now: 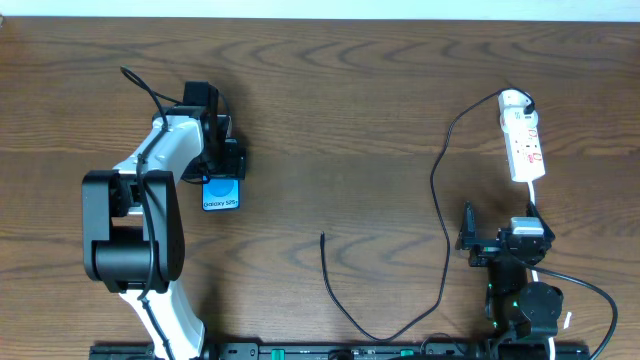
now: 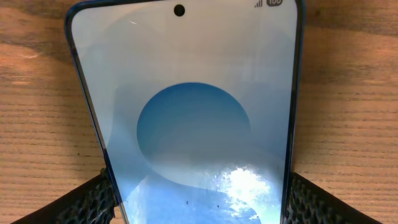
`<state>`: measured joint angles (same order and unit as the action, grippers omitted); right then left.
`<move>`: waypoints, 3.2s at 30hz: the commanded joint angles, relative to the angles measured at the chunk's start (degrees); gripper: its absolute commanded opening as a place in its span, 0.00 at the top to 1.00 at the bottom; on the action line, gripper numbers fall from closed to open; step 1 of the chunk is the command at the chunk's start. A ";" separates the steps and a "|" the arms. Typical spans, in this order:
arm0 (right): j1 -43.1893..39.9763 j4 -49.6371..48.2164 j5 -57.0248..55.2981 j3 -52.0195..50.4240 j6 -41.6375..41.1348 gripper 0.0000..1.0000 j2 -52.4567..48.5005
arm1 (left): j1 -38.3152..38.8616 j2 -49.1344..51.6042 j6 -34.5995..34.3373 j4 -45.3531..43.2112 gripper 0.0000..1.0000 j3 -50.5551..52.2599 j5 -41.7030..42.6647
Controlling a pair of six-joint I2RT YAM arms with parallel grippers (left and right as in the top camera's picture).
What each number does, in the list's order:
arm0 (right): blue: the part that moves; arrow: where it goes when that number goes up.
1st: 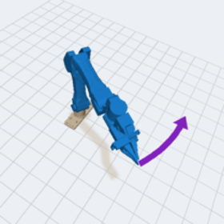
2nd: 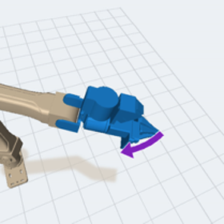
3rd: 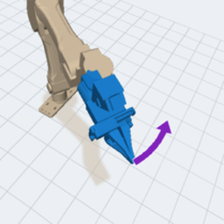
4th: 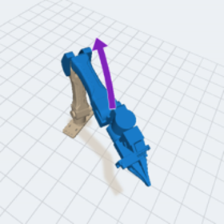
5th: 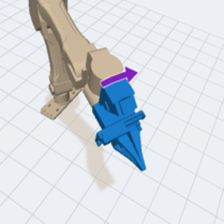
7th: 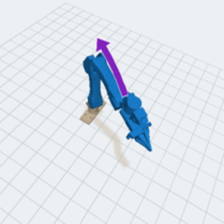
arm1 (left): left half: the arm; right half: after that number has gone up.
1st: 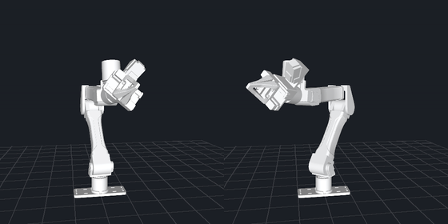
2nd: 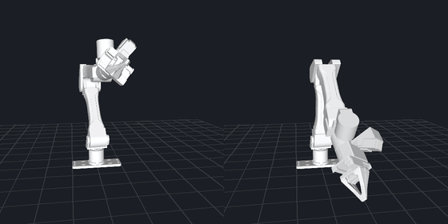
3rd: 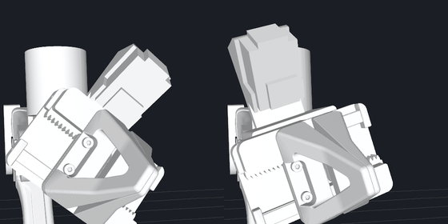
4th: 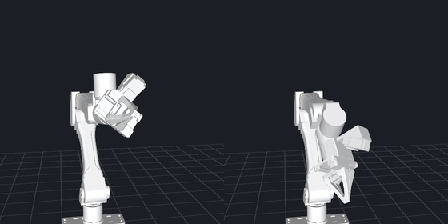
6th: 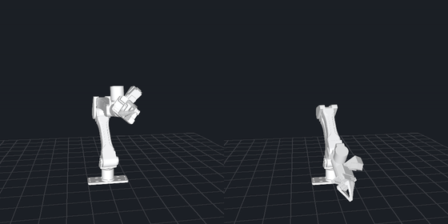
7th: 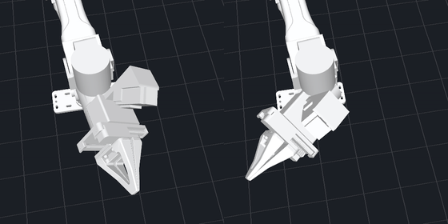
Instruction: Plug charger to phone and switch on socket
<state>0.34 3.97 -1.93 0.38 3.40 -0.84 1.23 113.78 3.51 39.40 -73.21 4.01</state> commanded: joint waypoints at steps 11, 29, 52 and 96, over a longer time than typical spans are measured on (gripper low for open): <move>0.48 0.17 -0.28 -0.07 0.52 0.01 0.46 | -0.20 1.22 0.72 0.35 0.25 2.08 0.09; 0.48 0.17 -0.28 -0.07 0.52 0.01 0.46 | -0.20 1.22 0.76 0.37 0.41 2.08 0.07; 0.48 0.17 -0.28 -0.07 0.52 0.01 0.46 | -0.20 1.22 0.76 0.37 0.92 2.08 0.04; 0.48 0.17 -0.28 -0.07 0.52 0.01 0.46 | -0.20 -9.73 1.38 2.40 0.93 2.05 0.09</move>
<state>0.34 3.97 -1.93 0.38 3.40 -0.84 1.23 105.97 4.54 41.58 -70.89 4.14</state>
